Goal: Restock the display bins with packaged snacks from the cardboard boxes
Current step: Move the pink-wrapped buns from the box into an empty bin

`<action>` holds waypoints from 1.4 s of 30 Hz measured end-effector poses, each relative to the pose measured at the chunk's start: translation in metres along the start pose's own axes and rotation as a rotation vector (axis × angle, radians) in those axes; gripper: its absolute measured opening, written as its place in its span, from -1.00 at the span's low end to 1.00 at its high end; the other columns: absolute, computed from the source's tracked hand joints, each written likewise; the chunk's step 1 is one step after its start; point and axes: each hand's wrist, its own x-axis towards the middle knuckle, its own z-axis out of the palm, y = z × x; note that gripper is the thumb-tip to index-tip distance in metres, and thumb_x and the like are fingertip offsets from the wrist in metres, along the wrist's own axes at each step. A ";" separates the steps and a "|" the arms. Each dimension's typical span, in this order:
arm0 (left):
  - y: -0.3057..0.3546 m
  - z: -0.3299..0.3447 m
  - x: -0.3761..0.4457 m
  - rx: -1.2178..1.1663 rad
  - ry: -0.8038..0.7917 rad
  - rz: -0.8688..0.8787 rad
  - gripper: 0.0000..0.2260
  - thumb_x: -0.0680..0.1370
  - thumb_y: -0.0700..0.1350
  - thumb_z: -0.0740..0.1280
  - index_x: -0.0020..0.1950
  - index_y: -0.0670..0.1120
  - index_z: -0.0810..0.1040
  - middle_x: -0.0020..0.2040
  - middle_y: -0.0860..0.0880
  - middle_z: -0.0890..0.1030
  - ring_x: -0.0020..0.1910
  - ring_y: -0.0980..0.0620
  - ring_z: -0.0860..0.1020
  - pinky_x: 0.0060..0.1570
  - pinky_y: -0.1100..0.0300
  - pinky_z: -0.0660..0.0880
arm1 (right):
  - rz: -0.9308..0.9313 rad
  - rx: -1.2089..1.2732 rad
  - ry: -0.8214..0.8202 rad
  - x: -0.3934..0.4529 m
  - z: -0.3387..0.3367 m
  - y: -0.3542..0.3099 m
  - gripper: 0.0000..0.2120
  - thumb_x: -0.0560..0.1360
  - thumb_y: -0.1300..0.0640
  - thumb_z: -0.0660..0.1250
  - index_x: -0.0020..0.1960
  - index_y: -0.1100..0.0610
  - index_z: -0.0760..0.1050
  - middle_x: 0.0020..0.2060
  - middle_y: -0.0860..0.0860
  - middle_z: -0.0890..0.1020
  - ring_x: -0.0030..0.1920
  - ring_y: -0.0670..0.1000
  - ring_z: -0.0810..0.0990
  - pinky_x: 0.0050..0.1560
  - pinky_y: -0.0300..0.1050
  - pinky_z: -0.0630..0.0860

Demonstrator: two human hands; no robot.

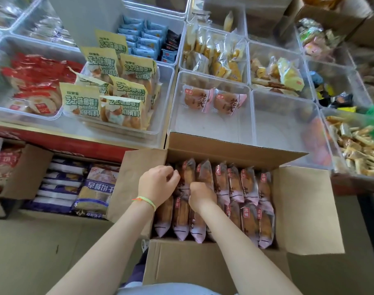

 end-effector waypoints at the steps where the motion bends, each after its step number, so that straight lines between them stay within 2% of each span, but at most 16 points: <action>1: 0.000 0.001 0.001 0.014 -0.033 -0.029 -0.65 0.51 0.05 0.20 -0.41 -0.06 0.23 -0.43 0.02 0.31 -0.38 -0.08 0.33 -0.39 0.17 0.16 | 0.016 0.040 0.026 -0.001 0.002 0.002 -0.85 0.58 0.27 0.19 0.07 0.15 0.50 0.02 0.09 0.61 0.08 0.16 0.61 -0.11 -0.07 0.47; 4: -0.001 0.003 0.004 0.070 -0.182 -0.109 -0.65 0.58 0.02 0.24 -0.37 -0.07 0.31 -0.33 0.00 0.44 -0.26 -0.08 0.42 -0.33 0.14 0.22 | 0.097 0.131 0.134 -0.001 0.009 0.003 -0.84 0.62 0.13 0.22 0.16 0.15 0.45 0.03 0.09 0.62 0.07 0.17 0.62 -0.11 -0.06 0.44; 6: 0.000 0.003 0.005 0.071 -0.232 -0.113 -0.67 0.58 0.01 0.24 -0.36 -0.04 0.33 -0.29 0.00 0.46 -0.20 -0.09 0.48 -0.30 0.16 0.24 | 0.118 0.084 0.149 0.001 0.013 0.003 -0.81 0.63 0.08 0.22 0.15 0.15 0.49 0.03 0.08 0.63 0.06 0.15 0.62 -0.13 -0.07 0.44; 11: 0.005 0.001 0.004 0.054 -0.262 -0.104 -0.75 0.58 0.00 0.24 -0.24 -0.10 0.51 -0.19 -0.03 0.56 -0.13 -0.10 0.52 -0.25 0.17 0.29 | 0.076 -0.057 0.118 0.008 0.016 0.002 -0.88 0.59 0.22 0.26 0.05 0.13 0.56 -0.07 0.05 0.64 -0.03 0.12 0.64 -0.20 -0.09 0.47; 14: 0.006 0.000 0.005 0.039 -0.288 -0.118 -0.75 0.57 -0.01 0.25 -0.26 -0.07 0.47 -0.20 -0.02 0.54 -0.10 -0.11 0.53 -0.24 0.17 0.31 | 0.016 -0.037 0.112 0.006 0.012 0.002 -0.91 0.59 0.21 0.25 -0.01 0.12 0.53 -0.08 0.05 0.63 -0.02 0.13 0.64 -0.16 -0.06 0.54; 16: 0.006 -0.001 0.006 0.002 -0.320 -0.136 -0.81 0.56 -0.02 0.26 -0.24 -0.01 0.48 -0.18 0.02 0.52 -0.06 -0.09 0.54 -0.20 0.16 0.36 | -0.036 0.048 0.150 0.003 0.004 0.004 -0.91 0.59 0.17 0.23 -0.09 0.08 0.45 -0.04 0.04 0.57 -0.02 0.13 0.61 -0.18 -0.07 0.50; 18: 0.003 -0.003 0.008 -0.098 -0.321 -0.156 -0.89 0.52 0.02 0.29 -0.08 0.02 0.57 -0.09 0.04 0.53 -0.01 -0.04 0.54 -0.07 0.12 0.48 | -0.119 0.151 0.251 -0.004 -0.007 0.010 -0.89 0.56 0.14 0.25 -0.15 0.07 0.40 -0.02 0.04 0.46 -0.08 0.10 0.55 -0.19 -0.06 0.47; 21: 0.006 -0.010 0.015 -0.336 -0.303 -0.211 -0.52 0.42 0.15 0.33 0.30 0.02 0.50 0.17 0.05 0.50 0.16 0.08 0.49 0.15 0.21 0.41 | -0.219 0.353 0.339 -0.019 -0.025 0.028 -0.93 0.51 0.17 0.32 -0.12 0.15 0.47 -0.02 0.01 0.43 -0.10 0.06 0.49 -0.11 -0.03 0.47; 24: 0.017 -0.020 0.026 -0.495 -0.359 -0.239 -0.31 0.40 0.17 0.44 0.48 0.01 0.35 0.36 0.07 0.43 0.31 0.13 0.40 0.22 0.28 0.29 | -0.230 0.485 0.308 -0.041 -0.049 0.041 -0.93 0.50 0.16 0.29 -0.15 0.09 0.42 -0.16 0.01 0.49 -0.16 0.04 0.49 -0.15 -0.03 0.43; 26: 0.024 -0.030 0.034 -0.549 -0.456 -0.266 -0.25 0.38 0.22 0.49 0.50 0.04 0.32 0.35 0.14 0.42 0.34 0.16 0.39 0.28 0.24 0.30 | -0.232 0.620 0.269 -0.056 -0.074 0.046 -0.91 0.50 0.18 0.27 -0.17 0.05 0.41 -0.21 0.09 0.56 -0.21 0.10 0.52 -0.17 -0.01 0.47; 28: 0.027 -0.041 0.042 -0.703 -0.564 -0.319 -0.26 0.32 0.24 0.52 0.42 0.02 0.41 0.28 0.16 0.52 0.30 0.12 0.49 0.28 0.18 0.42 | -0.283 0.833 0.256 -0.069 -0.103 0.049 -0.86 0.52 0.28 0.26 -0.17 0.07 0.41 -0.17 0.14 0.62 -0.18 0.16 0.56 -0.16 0.01 0.51; 31: 0.044 -0.062 0.051 -0.968 -0.681 -0.248 -0.40 0.31 0.20 0.50 0.26 -0.06 0.55 0.11 -0.03 0.69 0.11 -0.02 0.65 0.00 0.15 0.58 | -0.344 1.038 0.341 -0.073 -0.139 0.047 -0.86 0.58 0.32 0.20 -0.12 0.13 0.40 -0.29 0.01 0.55 -0.25 0.03 0.50 -0.19 -0.06 0.49; 34: 0.068 -0.077 0.062 -1.096 -0.608 -0.160 -0.49 0.41 -0.01 0.54 0.27 -0.20 0.54 0.09 -0.17 0.68 0.06 -0.14 0.67 -0.08 0.07 0.60 | -0.356 1.144 0.398 -0.063 -0.160 0.037 -0.92 0.59 0.06 0.24 -0.07 0.02 0.46 -0.26 0.04 0.50 -0.21 0.06 0.49 -0.14 0.13 0.51; 37: 0.080 -0.092 0.081 -1.158 -0.398 -0.116 -0.45 0.37 -0.06 0.56 0.27 -0.25 0.50 0.02 -0.16 0.69 -0.05 -0.13 0.68 -0.16 0.04 0.60 | -0.445 1.170 0.227 -0.054 -0.185 0.030 -0.68 0.50 -0.21 0.40 0.15 -0.07 0.51 0.02 0.08 0.67 0.08 0.10 0.66 0.15 0.26 0.57; 39: 0.083 -0.105 0.099 -1.150 -0.315 -0.051 -0.49 0.37 -0.12 0.56 0.25 -0.23 0.50 -0.05 -0.12 0.68 -0.11 -0.08 0.66 -0.21 0.03 0.61 | -0.494 1.065 0.138 -0.048 -0.204 0.025 -0.51 0.41 -0.18 0.46 0.26 -0.01 0.50 0.08 0.05 0.69 0.12 0.08 0.67 0.17 0.19 0.58; 42: 0.082 -0.116 0.135 -1.110 -0.287 -0.011 -0.46 0.32 -0.24 0.60 0.23 -0.16 0.49 0.00 -0.14 0.68 -0.04 -0.12 0.67 -0.09 -0.01 0.65 | -0.440 0.916 0.177 -0.022 -0.231 0.019 -0.56 0.33 0.01 0.57 0.16 0.08 0.58 -0.03 -0.02 0.73 0.02 -0.06 0.69 0.12 -0.05 0.61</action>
